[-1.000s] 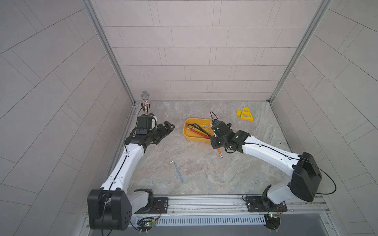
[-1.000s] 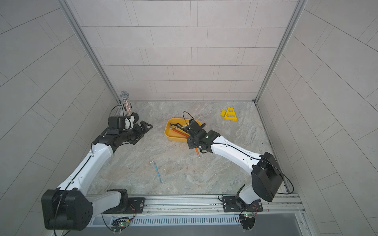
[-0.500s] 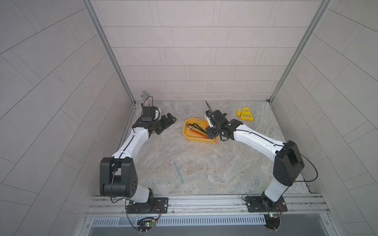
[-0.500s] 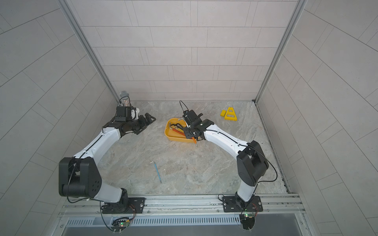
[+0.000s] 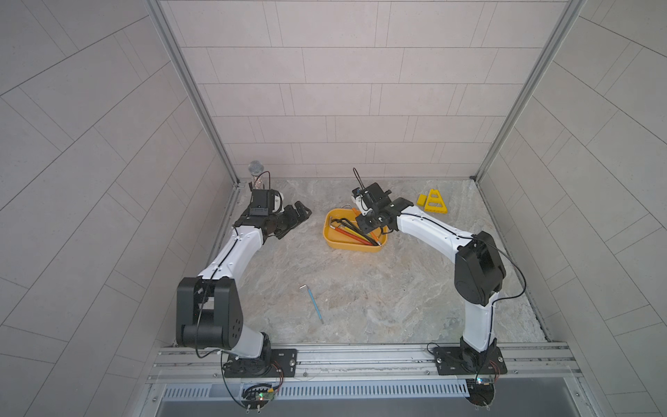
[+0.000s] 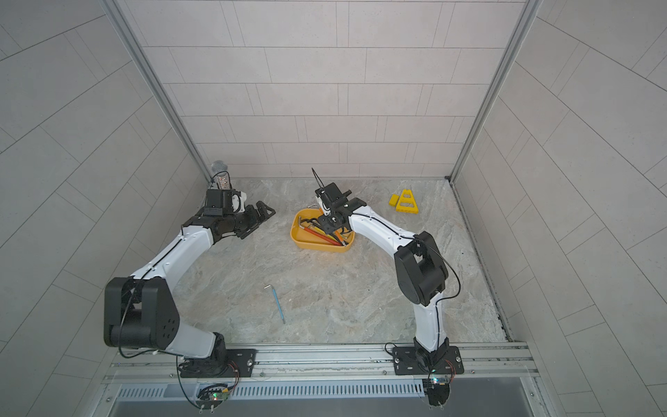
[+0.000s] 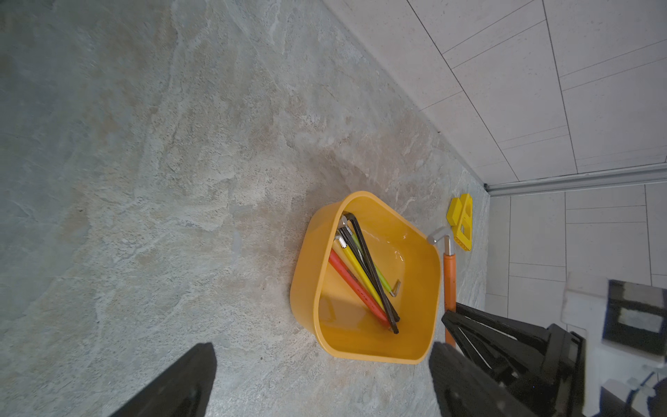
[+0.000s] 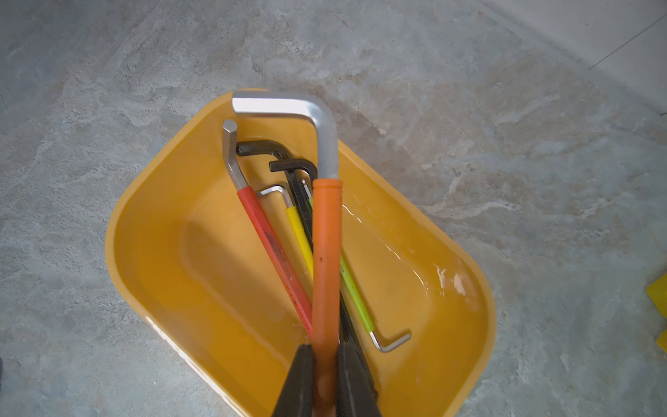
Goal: Put the hex key on the desktop into the storage box
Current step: Place the Allen key in the storage box.
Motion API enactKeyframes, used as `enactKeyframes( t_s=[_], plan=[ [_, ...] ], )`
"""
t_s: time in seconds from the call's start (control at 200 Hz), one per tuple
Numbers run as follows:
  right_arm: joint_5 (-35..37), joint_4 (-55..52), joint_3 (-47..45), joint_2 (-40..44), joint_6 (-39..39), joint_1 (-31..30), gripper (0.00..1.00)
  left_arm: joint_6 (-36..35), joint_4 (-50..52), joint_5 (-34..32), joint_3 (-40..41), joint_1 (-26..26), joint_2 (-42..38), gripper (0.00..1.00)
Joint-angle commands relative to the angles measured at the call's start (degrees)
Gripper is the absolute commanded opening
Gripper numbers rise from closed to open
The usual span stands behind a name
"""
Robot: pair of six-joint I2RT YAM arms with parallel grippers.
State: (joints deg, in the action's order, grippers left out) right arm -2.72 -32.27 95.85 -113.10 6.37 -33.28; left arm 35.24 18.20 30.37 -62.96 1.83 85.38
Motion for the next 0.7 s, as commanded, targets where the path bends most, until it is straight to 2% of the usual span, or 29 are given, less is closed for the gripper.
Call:
enactKeyframes(
  t_s=[0.0, 0.375, 0.57, 0.695],
  plan=[
    [-0.4, -0.7, 3.6, -3.2, -4.0, 0.5, 0.0, -0.8, -0.9, -0.3, 0.5, -0.5, -0.9, 1.0],
    [0.7, -3.2, 12.0, -13.2, -9.1, 0.5, 0.0, -0.6, -1.1, -0.5, 0.8, -1.4, -0.8, 1.0],
    [-1.9, -5.4, 12.2, -13.6, -7.6, 0.5, 0.15, -0.5, -1.2, -0.4, 0.8, -2.1, -0.8, 1.0],
    [-2.0, -6.1, 11.5, -12.8, -7.0, 0.5, 0.17, -0.1, -1.4, -0.3, 0.9, -2.7, -0.9, 1.0]
  ],
)
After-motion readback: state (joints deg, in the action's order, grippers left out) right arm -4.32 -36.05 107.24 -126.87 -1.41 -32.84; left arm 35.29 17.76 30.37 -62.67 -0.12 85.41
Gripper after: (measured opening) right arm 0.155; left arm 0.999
